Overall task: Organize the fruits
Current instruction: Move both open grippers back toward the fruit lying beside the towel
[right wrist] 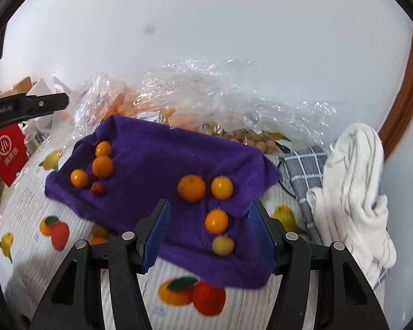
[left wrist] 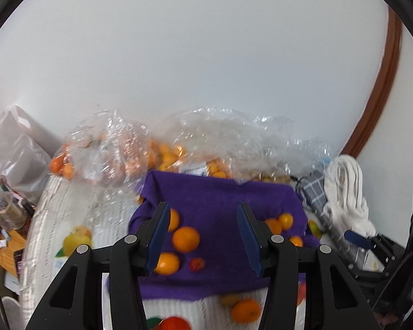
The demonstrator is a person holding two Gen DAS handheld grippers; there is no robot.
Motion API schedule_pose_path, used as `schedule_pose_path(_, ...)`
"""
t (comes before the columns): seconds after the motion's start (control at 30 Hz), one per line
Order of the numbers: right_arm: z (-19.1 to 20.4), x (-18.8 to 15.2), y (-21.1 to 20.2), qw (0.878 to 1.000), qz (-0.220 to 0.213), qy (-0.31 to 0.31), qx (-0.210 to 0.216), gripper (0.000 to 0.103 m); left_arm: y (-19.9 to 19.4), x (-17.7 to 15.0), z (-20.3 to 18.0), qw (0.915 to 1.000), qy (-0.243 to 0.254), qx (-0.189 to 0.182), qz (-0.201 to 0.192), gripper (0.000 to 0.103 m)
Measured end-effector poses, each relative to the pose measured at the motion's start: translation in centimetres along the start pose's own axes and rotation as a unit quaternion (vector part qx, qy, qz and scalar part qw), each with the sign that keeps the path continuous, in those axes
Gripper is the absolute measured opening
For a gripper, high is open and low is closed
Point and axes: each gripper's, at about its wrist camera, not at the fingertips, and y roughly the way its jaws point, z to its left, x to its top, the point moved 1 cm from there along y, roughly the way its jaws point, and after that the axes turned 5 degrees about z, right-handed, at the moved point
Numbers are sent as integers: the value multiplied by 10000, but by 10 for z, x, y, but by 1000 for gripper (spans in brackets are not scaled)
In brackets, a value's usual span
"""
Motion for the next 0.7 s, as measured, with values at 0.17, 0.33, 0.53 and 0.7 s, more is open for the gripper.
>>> schedule_pose_path(0.17, 6, -24, -2, 9990, 44, 366, 244, 59, -6, -31, 20, 9995, -60, 117, 302, 50)
schedule_pose_path(0.33, 25, -47, 0, 9988, 94, 370, 303, 58, -5, -74, 44, 9982, -92, 388, 444, 50)
schedule_pose_path(0.53, 45, -69, 12, 9979, 243, 345, 482, 47, 1, -119, 68, 9956, -119, 682, 628, 50)
schedule_pose_path(0.7, 61, -80, 22, 9971, 378, 295, 599, 46, 9, -145, 84, 9928, -42, 929, 754, 50)
